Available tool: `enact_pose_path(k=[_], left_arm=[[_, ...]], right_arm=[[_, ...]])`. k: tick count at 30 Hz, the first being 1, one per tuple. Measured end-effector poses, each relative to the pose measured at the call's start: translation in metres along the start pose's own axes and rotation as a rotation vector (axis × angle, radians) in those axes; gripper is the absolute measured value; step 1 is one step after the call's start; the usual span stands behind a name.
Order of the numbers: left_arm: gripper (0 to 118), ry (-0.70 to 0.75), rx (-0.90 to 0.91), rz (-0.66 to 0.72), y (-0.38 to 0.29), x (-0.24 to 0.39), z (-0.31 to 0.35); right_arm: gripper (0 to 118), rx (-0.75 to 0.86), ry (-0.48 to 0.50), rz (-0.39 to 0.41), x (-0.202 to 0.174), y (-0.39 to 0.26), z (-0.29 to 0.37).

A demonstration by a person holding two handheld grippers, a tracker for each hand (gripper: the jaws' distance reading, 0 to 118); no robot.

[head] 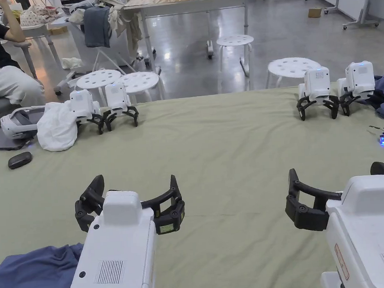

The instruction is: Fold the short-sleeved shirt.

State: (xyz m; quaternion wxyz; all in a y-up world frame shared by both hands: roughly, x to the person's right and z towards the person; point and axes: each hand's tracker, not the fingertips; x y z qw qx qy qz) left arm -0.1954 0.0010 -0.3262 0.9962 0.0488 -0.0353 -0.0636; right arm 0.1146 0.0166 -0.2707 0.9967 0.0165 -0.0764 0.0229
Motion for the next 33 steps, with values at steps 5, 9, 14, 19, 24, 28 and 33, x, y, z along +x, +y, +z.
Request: enact_pose_path(k=[5,9,14,19,24,28,33], left_arm=[[118,0.017,0.005,0.003,0.002,-0.002,0.000],[118,0.019,-0.003,0.015,0.001,-0.006,-0.001],[118,0.029,-0.008,0.014,-0.001,-0.009,-0.001],[118,0.037,-0.006,0.014,-0.001,-0.011,0.000],[118,0.034,-0.005,0.012,-0.001,-0.012,0.000],[118,0.035,-0.003,0.000,-0.002,-0.011,0.000],[118,0.033,-0.007,-0.002,-0.003,-0.011,0.000]], right_arm=[[118,0.003,-0.007,0.005,0.000,0.001,0.001],[118,0.008,-0.014,0.001,0.002,0.002,0.002],[118,0.017,-0.017,0.004,0.004,0.006,0.003],[118,0.015,-0.020,0.005,0.004,0.005,0.002],[118,0.013,-0.017,0.006,0.003,0.005,0.002],[118,0.012,-0.017,0.009,0.002,0.006,0.002],[118,0.011,-0.016,0.007,0.002,0.005,0.002]])
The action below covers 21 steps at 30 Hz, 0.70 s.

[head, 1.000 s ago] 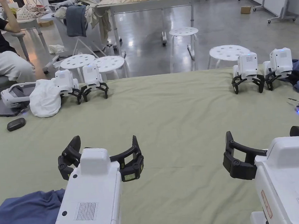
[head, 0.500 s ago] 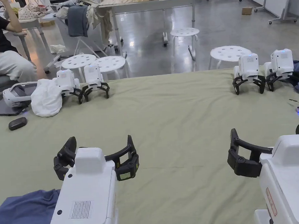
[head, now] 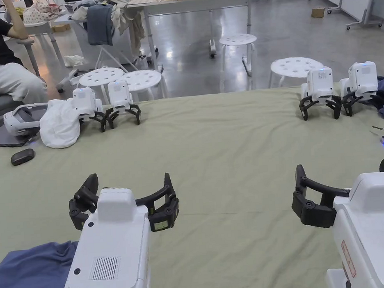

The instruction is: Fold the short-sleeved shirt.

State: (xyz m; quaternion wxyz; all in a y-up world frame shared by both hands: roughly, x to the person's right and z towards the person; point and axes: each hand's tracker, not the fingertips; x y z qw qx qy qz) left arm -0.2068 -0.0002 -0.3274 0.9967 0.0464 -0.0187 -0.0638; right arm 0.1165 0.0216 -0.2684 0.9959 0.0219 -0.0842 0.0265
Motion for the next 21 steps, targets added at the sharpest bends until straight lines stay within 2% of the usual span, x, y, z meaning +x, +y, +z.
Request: enact_pose_path(k=[21], left_arm=[[118,-0.012,-0.005,-0.005,0.0006,0.0008,0.0008]], right_arm=[[118,0.003,0.002,0.002,-0.0021,0.0012,0.0012]])
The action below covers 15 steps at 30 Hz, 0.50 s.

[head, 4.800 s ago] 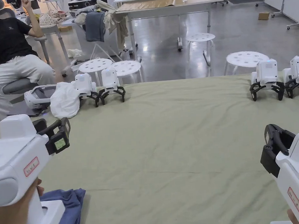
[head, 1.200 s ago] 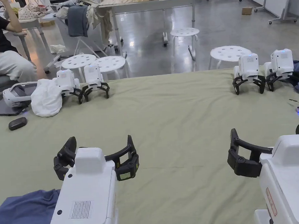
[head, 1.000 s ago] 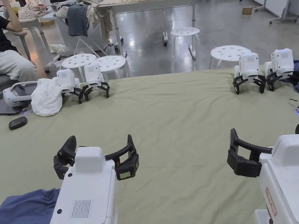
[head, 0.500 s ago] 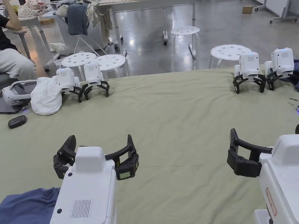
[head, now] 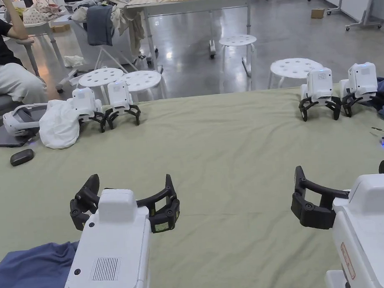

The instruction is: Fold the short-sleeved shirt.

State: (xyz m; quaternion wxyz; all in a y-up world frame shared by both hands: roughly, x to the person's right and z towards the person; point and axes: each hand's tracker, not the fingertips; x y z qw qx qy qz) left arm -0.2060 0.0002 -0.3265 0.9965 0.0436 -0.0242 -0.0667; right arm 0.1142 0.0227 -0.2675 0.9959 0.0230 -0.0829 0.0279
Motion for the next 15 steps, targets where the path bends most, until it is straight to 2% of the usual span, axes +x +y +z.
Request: enact_pose_path(k=[15], left_arm=[[118,0.003,0.002,-0.006,0.0003,-0.0007,0.0009]], right_arm=[[118,0.001,0.000,-0.002,0.0012,-0.0008,-0.0006]])
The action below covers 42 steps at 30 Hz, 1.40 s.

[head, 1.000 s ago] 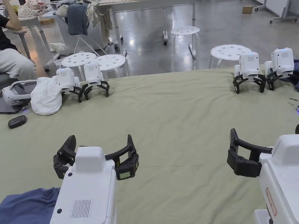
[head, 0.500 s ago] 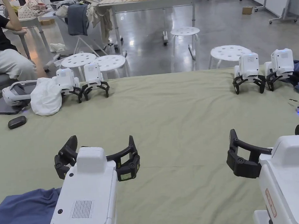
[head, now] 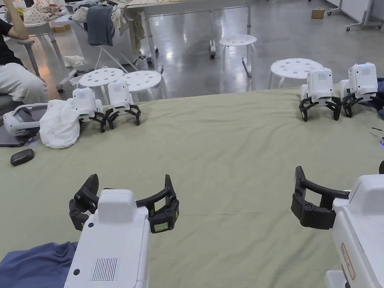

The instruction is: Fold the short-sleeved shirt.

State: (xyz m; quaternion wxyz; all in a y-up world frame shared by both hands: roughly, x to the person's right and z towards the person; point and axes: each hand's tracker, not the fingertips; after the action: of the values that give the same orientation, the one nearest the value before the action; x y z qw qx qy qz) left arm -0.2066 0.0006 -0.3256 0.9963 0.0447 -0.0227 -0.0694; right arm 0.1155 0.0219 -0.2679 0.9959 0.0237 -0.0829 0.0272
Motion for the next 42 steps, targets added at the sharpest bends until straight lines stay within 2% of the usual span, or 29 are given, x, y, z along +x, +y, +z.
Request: enact_pose_path(k=[25,26,29,33,38,41,42], left_arm=[[118,-0.010,-0.010,-0.013,-0.002,0.000,0.000],[118,-0.009,-0.010,-0.013,-0.002,0.000,0.000],[118,-0.017,-0.016,-0.012,-0.002,0.000,0.000],[118,-0.019,-0.018,0.001,-0.002,-0.001,0.000],[118,-0.011,-0.016,0.027,0.000,-0.004,-0.001],[118,-0.008,-0.013,0.034,0.001,-0.006,-0.002],[118,-0.007,-0.014,0.037,0.001,-0.007,-0.003]], right_arm=[[118,-0.017,-0.019,0.009,-0.001,0.002,0.000],[118,-0.040,-0.016,-0.001,-0.001,0.004,-0.001],[118,-0.183,0.013,-0.130,0.003,0.014,-0.007],[118,-0.366,-0.123,-0.200,-0.003,0.028,-0.012],[118,-0.525,-0.120,-0.290,-0.001,0.033,-0.021],[118,-0.575,-0.212,-0.342,-0.003,0.034,-0.022],[118,-0.578,-0.213,-0.345,-0.003,0.036,-0.022]])
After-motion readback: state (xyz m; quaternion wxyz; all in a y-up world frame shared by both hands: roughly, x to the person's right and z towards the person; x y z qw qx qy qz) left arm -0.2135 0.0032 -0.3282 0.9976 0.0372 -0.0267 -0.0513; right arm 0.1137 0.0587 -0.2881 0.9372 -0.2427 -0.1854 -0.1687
